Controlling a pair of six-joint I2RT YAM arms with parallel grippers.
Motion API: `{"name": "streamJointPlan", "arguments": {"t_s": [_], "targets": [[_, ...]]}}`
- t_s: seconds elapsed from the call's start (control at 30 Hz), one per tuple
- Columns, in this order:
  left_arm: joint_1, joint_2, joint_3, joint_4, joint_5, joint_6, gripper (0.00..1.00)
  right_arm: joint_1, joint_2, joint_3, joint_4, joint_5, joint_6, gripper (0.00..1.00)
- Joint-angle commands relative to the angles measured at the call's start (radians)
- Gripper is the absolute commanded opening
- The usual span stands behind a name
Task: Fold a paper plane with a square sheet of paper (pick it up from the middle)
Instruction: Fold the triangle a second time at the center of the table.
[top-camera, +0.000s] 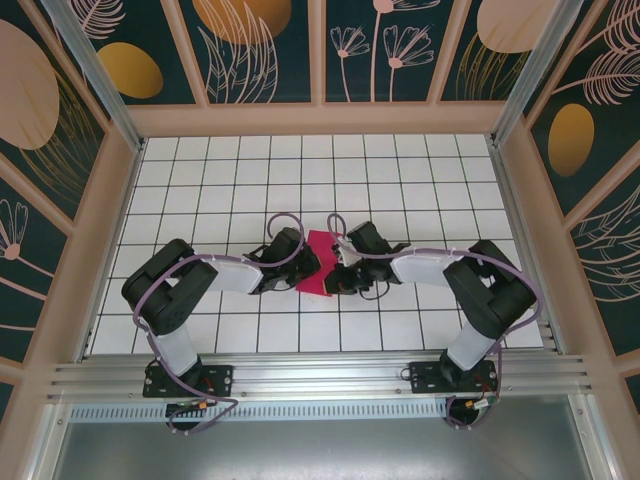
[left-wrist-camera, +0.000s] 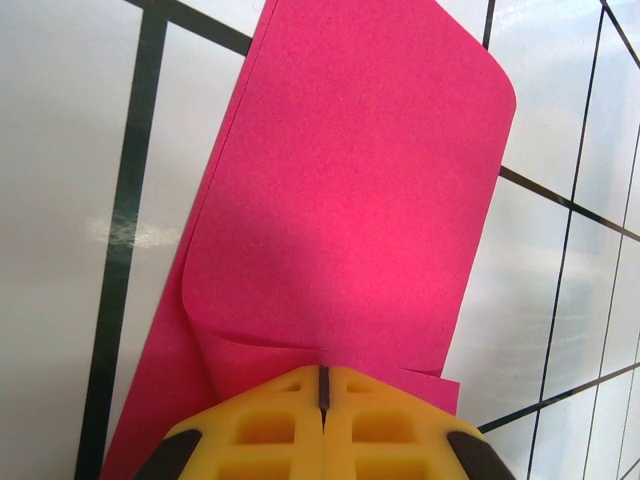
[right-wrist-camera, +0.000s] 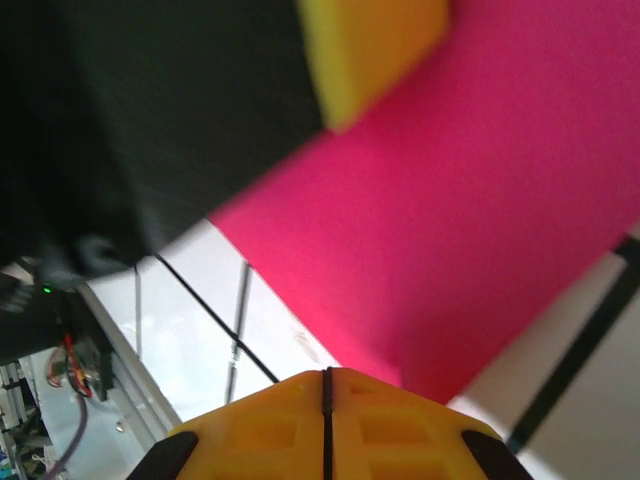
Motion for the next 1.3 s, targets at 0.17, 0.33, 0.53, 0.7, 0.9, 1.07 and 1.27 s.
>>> {"name": "streamJointPlan", "arguments": {"t_s": [0.17, 0.33, 0.53, 0.7, 0.9, 1.07, 1.27], "targets": [[0.002, 0.019, -0.028, -0.068, -0.021, 0.015, 0.04, 0.006, 0.073, 0.074, 0.007, 0.031, 0.057, 0.12], [0.001, 0.021, -0.028, -0.069, -0.021, 0.016, 0.04, -0.014, 0.124, 0.032, 0.030, 0.048, 0.063, 0.11], [0.001, 0.025, -0.030, -0.065, -0.025, 0.015, 0.04, -0.014, 0.136, -0.017, 0.018, 0.053, 0.059, 0.11], [0.002, 0.024, -0.033, -0.065, -0.026, 0.013, 0.04, -0.014, 0.068, -0.025, 0.004, 0.031, 0.056, 0.11], [0.001, 0.020, -0.040, -0.067, -0.031, 0.011, 0.04, -0.013, 0.053, -0.082, 0.036, 0.002, 0.072, 0.12], [0.001, 0.021, -0.039, -0.068, -0.032, 0.010, 0.04, -0.011, 0.042, -0.102, 0.048, -0.008, 0.076, 0.12], [0.001, 0.018, -0.042, -0.074, -0.041, 0.011, 0.03, -0.013, 0.011, -0.157, 0.081, 0.001, 0.086, 0.12]]}}
